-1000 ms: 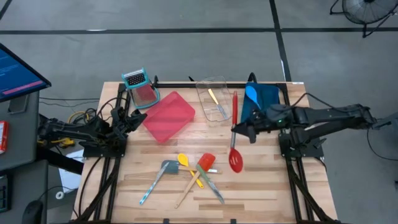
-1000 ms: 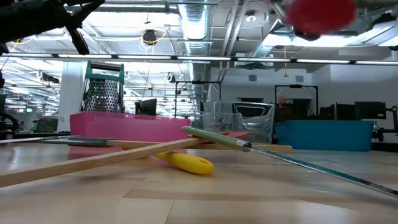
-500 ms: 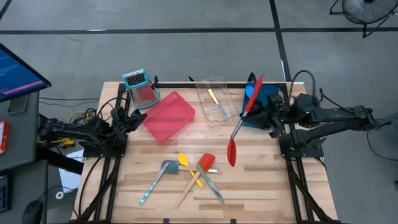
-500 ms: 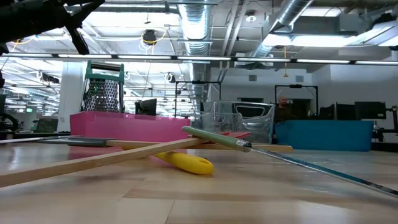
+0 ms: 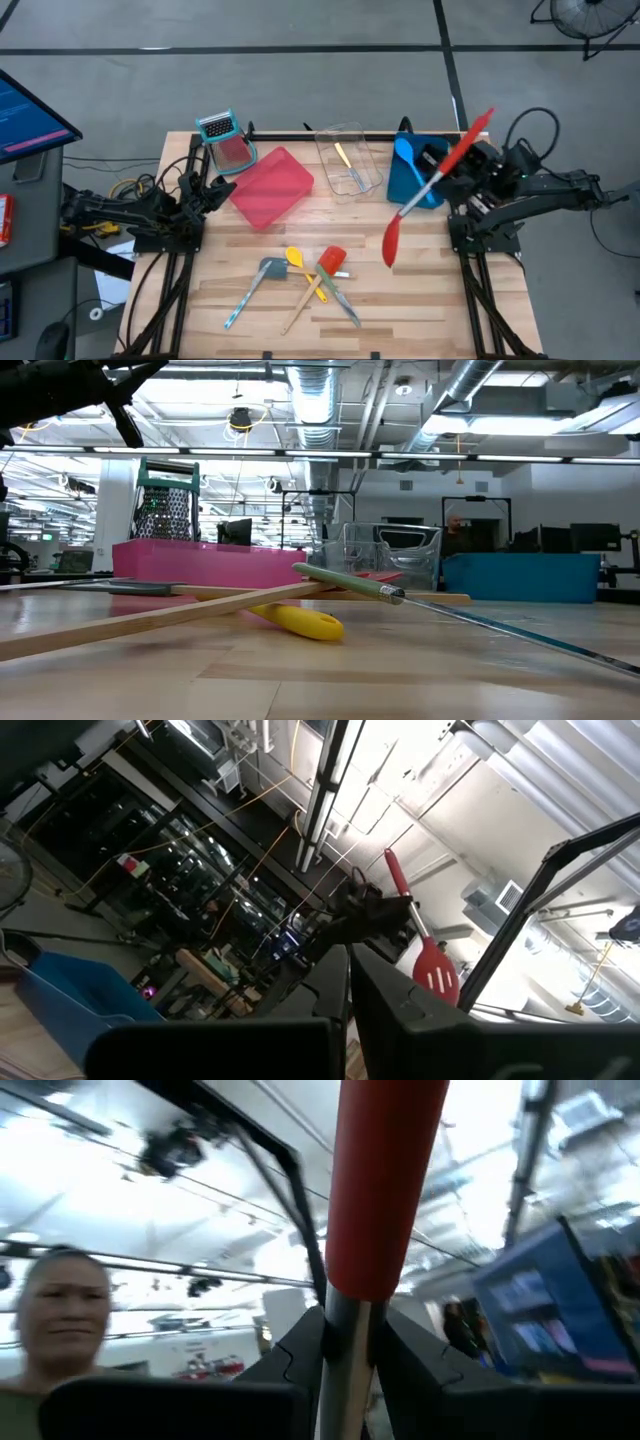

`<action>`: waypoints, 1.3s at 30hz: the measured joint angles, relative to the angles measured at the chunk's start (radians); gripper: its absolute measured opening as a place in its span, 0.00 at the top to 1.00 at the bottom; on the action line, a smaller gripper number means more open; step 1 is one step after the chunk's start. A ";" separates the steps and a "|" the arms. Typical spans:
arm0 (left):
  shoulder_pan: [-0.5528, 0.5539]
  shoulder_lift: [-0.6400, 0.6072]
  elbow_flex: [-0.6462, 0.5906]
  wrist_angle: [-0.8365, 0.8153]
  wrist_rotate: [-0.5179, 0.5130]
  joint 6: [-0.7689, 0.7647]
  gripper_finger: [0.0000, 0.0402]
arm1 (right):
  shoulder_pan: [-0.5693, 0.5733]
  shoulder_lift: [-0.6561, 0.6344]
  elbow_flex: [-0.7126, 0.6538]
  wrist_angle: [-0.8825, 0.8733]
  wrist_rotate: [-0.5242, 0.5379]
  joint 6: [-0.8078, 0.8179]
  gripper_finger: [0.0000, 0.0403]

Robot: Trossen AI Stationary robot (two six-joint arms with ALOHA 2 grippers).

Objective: Pick & Place Kitchen Items
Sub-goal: Put the red serving spoon into the blue bin

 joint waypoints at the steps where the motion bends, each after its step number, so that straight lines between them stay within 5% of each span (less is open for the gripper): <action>1: 0.000 0.000 0.000 0.000 0.000 0.000 0.99 | 0.000 -0.009 0.000 0.003 -0.013 0.000 0.82; 12: 0.000 0.000 0.000 0.000 0.000 -0.001 0.99 | 0.001 -0.040 0.000 0.183 -0.132 -0.103 0.82; 24: 0.000 0.000 0.000 0.000 0.000 -0.001 0.99 | -0.010 -0.050 0.000 0.201 -0.129 -0.218 0.82; 33: 0.000 0.000 0.000 0.000 0.000 -0.001 0.99 | -0.102 -0.072 0.000 0.165 0.068 -0.280 0.82; 39: 0.000 0.000 0.000 0.000 0.000 -0.001 0.99 | -0.179 -0.102 0.000 -0.030 0.379 -0.287 0.82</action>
